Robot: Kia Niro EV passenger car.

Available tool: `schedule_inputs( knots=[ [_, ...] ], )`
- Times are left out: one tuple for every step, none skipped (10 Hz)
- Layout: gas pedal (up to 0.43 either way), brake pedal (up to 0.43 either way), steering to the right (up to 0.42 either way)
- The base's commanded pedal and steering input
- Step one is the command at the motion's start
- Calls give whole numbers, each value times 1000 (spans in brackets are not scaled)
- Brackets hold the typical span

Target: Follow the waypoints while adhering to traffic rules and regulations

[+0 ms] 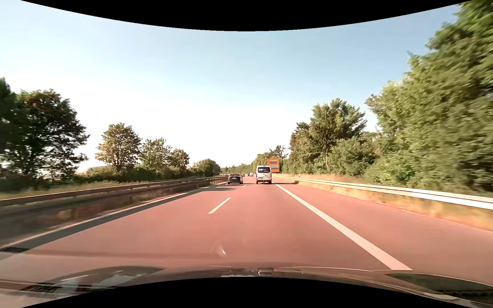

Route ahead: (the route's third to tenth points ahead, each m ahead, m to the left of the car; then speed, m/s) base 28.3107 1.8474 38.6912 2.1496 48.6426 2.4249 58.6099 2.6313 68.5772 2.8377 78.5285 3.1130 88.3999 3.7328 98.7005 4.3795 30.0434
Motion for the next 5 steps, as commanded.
schedule_inputs(
  knots=[
    [169, 6, -5],
    [169, 6, -4],
    [169, 6, -4],
    [169, 6, -5],
    [150, 6, -4]
  ],
)
